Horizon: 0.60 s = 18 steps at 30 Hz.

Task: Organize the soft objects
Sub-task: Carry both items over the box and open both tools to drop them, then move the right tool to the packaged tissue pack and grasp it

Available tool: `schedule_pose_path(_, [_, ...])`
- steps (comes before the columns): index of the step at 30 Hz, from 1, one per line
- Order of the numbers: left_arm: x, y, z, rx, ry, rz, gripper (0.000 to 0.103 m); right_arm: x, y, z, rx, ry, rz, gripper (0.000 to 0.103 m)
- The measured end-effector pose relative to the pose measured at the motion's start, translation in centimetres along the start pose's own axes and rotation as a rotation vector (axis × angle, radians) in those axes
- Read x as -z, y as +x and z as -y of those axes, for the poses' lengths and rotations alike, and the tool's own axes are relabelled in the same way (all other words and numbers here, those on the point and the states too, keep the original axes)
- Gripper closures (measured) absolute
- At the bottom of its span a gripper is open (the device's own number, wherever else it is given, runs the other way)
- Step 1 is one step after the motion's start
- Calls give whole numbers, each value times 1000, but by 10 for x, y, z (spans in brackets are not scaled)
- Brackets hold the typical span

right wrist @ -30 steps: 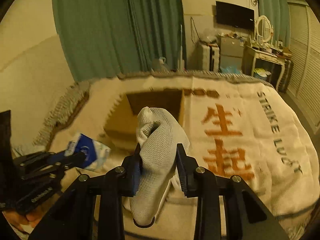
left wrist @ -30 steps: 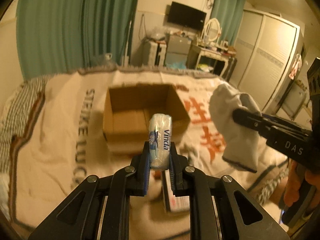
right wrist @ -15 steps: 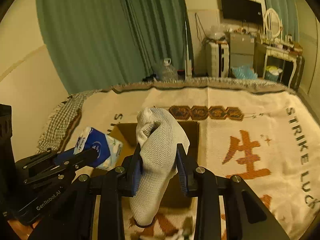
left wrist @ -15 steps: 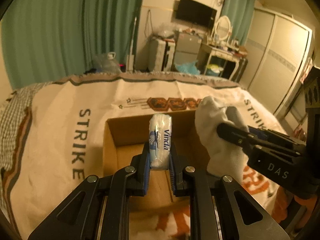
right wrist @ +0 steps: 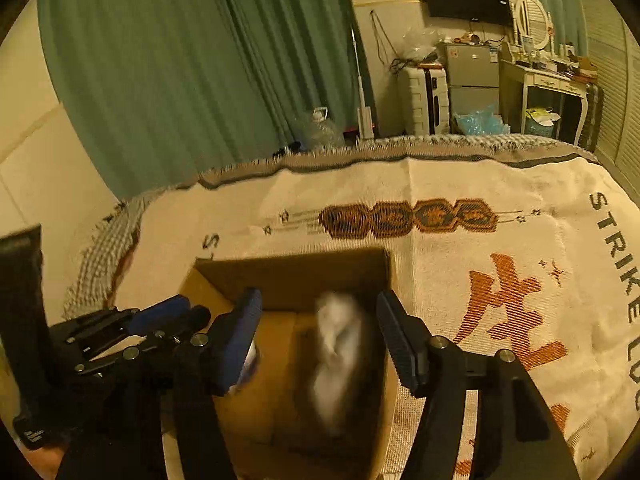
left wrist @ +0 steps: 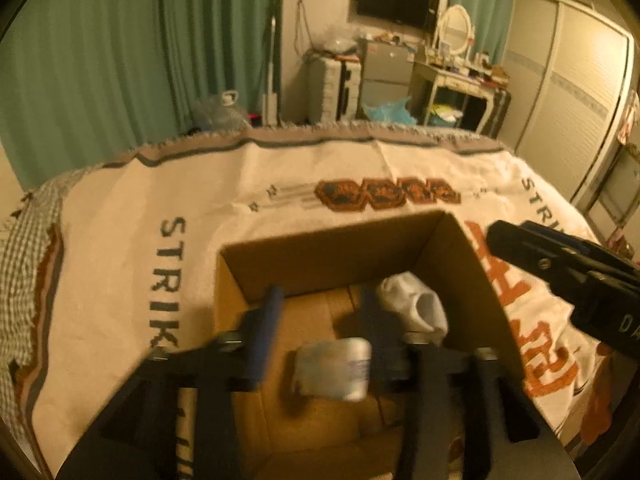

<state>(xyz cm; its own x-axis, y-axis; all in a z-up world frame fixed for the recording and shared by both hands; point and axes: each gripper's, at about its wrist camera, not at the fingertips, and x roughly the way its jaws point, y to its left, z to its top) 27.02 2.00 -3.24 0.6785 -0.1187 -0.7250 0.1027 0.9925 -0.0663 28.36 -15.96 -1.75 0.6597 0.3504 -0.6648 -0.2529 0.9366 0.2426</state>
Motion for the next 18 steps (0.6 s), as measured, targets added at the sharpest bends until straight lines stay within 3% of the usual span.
schedule_pose_path(8, [-18, -126, 5, 10, 9, 182, 40, -27, -110, -22, 61, -47, 115, 24])
schedule_pose_path(10, [-17, -166, 11, -8, 43, 251, 32, -30, -148, -33, 73, -68, 145, 24])
schedule_pose_path(11, [-16, -186, 13, -16, 54, 282, 20, -31, -166, -37, 76, -77, 161, 24])
schedule_pose_path(12, [-12, -209, 15, -18, 60, 326, 16, -29, -189, -43, 82, -87, 182, 20])
schedule_pose_path(16, [5, -262, 11, -21, 50, 393, 15, -16, -246, -58, 95, -93, 225, 2])
schedule_pose_path(18, [17, -276, 8, -26, 45, 397, 15, -3, -268, -66, 120, -102, 235, 0])
